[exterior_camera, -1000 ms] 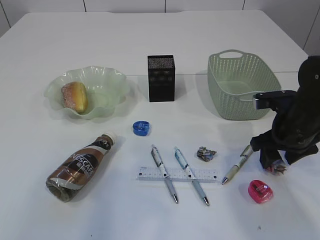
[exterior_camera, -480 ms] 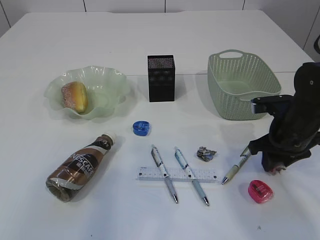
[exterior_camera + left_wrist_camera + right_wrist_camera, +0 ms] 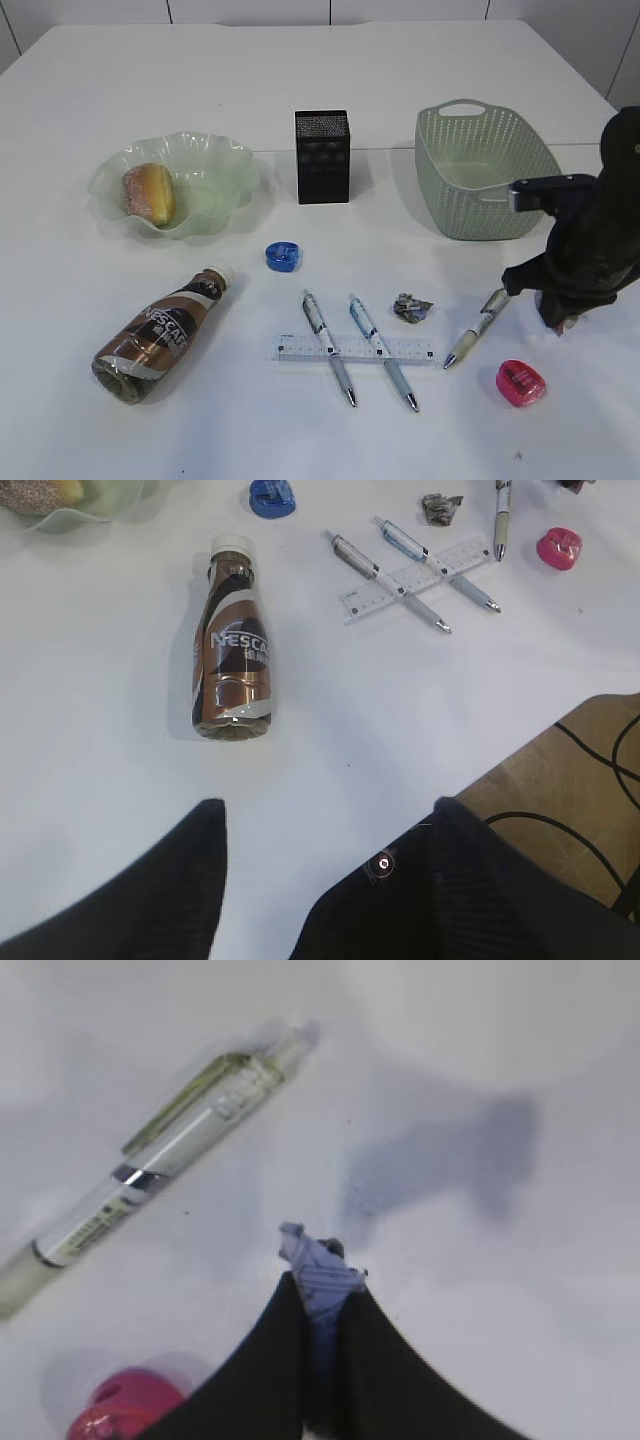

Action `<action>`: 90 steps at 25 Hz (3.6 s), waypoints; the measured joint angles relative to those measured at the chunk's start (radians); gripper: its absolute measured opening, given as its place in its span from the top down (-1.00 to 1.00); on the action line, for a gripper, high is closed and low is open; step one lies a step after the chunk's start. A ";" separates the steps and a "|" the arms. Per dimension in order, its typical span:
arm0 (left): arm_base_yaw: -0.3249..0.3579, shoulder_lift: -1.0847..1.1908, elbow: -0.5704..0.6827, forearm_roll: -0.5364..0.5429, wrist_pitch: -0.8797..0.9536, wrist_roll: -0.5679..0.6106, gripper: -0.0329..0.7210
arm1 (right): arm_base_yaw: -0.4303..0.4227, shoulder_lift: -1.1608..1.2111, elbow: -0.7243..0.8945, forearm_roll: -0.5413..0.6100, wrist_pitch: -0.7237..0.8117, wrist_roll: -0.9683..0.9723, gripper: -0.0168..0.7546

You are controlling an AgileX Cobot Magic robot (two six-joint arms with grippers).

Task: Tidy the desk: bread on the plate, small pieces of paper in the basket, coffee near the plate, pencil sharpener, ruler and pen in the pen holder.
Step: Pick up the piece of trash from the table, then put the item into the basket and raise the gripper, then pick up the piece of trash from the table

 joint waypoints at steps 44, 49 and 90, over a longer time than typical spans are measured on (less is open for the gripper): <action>0.011 0.000 0.000 0.000 0.000 0.000 -0.28 | 0.000 0.065 -0.286 -0.002 -0.693 0.001 -0.19; 0.011 0.000 0.000 0.000 0.000 0.000 -0.28 | 0.000 0.050 -0.286 -0.004 -0.595 0.001 -0.23; 0.011 0.000 0.000 0.000 0.000 0.000 -0.28 | 0.278 -0.082 -0.288 0.041 0.206 -0.145 -0.23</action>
